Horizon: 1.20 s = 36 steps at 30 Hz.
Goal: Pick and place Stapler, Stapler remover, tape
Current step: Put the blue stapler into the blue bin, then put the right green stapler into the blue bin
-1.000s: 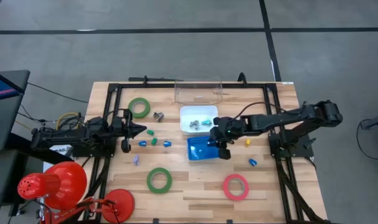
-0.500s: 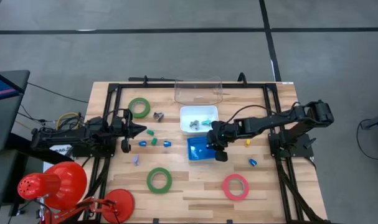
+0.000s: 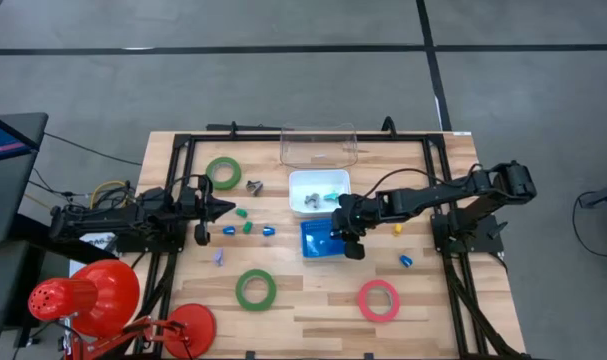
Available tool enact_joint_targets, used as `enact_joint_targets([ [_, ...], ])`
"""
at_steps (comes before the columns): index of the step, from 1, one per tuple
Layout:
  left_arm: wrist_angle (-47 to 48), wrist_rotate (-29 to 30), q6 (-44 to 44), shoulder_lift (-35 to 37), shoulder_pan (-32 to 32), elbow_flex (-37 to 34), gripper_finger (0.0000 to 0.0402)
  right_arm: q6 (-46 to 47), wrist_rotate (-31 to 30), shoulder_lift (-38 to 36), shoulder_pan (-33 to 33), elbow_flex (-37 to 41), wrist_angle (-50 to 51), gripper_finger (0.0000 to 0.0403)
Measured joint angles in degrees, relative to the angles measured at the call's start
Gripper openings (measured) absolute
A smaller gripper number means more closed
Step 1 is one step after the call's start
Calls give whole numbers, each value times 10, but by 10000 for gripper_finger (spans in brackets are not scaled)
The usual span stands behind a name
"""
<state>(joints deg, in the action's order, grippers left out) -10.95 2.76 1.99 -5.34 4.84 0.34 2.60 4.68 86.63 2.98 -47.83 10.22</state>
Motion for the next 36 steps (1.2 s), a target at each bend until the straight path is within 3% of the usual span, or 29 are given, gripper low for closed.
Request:
enact_joint_targets([
  [20,-3,0,0,0,0,0,3,5,0,0,0,0,0,80],
  [32,-4,0,0,0,0,0,3,24,5,-2,0,0,6,223],
  [36,-5,0,0,0,0,0,3,35,15,-18,1,0,25,245],
])
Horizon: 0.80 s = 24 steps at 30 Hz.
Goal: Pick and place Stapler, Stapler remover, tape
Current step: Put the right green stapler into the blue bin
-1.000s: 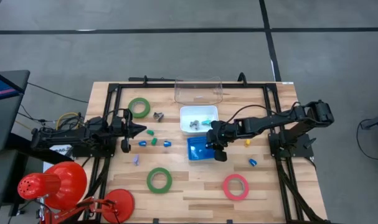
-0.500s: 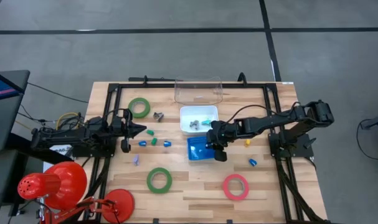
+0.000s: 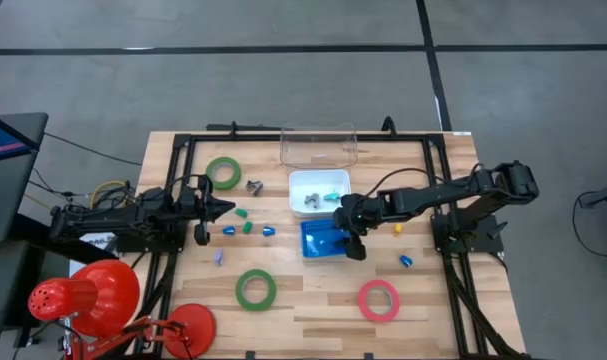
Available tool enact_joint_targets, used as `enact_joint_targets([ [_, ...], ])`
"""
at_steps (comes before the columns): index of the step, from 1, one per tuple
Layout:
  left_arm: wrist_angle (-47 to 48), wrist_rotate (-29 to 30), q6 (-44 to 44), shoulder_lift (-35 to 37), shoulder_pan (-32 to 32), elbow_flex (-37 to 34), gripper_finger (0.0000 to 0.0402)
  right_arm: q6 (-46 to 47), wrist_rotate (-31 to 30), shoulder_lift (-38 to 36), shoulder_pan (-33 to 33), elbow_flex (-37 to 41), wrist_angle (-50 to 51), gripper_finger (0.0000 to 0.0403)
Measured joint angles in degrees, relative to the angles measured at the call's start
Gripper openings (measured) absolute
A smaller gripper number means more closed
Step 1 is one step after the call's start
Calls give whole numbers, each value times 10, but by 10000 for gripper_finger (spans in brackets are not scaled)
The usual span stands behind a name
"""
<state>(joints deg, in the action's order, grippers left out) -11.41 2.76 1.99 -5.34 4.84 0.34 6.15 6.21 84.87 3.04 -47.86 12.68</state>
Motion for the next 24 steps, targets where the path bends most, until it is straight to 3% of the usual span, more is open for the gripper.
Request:
enact_joint_targets([
  [13,-3,0,0,0,0,0,3,39,-1,-118,27,0,148,248],
  [24,-3,0,0,0,0,0,3,95,-1,-105,52,0,294,248],
])
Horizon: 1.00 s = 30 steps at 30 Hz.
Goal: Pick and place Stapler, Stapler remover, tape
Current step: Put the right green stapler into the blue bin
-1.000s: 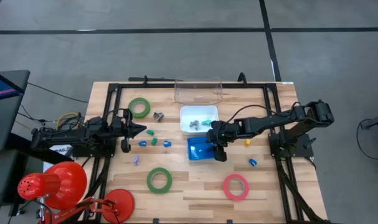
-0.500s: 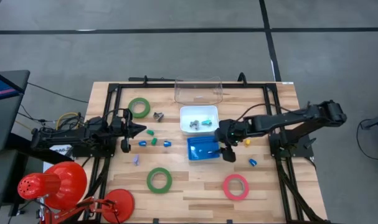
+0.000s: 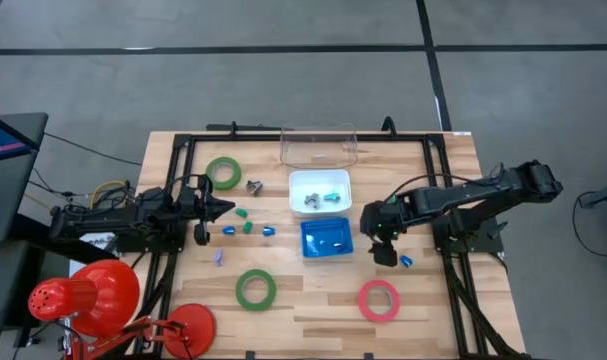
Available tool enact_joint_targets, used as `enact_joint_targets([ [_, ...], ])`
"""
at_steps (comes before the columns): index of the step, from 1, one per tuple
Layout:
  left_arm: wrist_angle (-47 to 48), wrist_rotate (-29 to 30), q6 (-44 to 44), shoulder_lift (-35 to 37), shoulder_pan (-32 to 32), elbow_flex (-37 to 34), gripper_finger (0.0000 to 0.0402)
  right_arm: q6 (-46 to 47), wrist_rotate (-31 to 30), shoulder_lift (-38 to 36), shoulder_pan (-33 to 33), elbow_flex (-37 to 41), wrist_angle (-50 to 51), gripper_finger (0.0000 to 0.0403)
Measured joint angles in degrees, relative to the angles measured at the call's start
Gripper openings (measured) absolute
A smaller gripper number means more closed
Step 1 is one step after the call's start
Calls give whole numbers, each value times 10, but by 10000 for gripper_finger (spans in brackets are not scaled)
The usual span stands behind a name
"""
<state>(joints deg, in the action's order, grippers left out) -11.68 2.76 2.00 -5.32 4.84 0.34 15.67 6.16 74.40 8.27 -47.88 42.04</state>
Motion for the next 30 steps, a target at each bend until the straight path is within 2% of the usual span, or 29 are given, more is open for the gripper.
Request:
enact_joint_targets([
  [3,0,0,0,0,0,0,3,16,0,10,-20,0,29,248],
  [10,0,0,0,0,0,0,3,44,-5,18,-117,1,50,248],
  [18,0,0,0,-1,0,0,3,112,-61,19,-245,0,79,248],
  [23,0,0,0,-1,0,0,3,114,-81,24,-306,0,101,248],
  [30,0,0,0,-1,0,0,3,92,-83,86,-350,1,129,248],
])
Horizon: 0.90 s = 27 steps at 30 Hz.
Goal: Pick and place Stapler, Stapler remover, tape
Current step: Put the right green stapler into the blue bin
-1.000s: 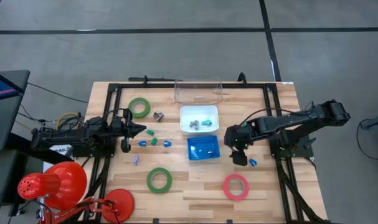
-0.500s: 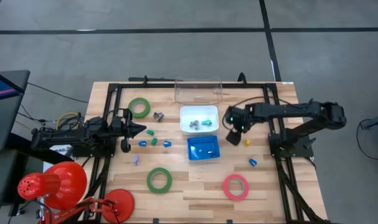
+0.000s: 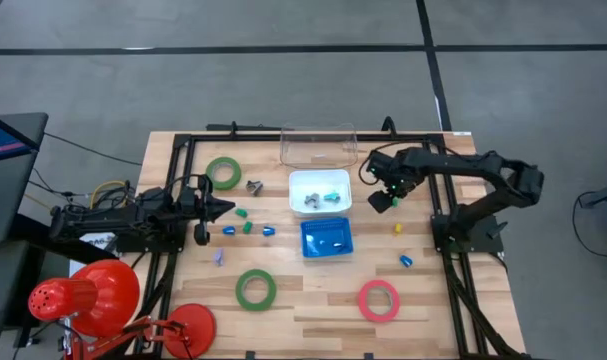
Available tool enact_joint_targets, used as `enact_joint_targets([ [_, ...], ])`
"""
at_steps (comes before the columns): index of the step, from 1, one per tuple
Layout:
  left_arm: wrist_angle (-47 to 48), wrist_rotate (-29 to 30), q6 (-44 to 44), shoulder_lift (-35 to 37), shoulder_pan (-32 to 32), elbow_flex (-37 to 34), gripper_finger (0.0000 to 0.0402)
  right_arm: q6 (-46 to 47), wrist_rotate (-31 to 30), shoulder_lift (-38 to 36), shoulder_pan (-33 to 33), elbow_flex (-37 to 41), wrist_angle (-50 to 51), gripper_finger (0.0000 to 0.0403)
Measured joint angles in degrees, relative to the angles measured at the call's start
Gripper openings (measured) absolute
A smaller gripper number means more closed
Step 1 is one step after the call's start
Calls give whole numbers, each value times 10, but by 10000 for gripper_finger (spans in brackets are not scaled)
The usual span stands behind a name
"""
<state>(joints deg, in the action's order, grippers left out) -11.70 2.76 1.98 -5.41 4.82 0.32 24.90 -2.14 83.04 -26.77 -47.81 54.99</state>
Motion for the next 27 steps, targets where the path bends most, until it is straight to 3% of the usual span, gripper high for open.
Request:
enact_joint_targets([
  [12,0,0,0,0,0,0,3,-45,-25,85,-33,0,-4,214],
  [27,-1,0,0,0,0,0,3,-60,-22,100,-33,0,-15,108],
])
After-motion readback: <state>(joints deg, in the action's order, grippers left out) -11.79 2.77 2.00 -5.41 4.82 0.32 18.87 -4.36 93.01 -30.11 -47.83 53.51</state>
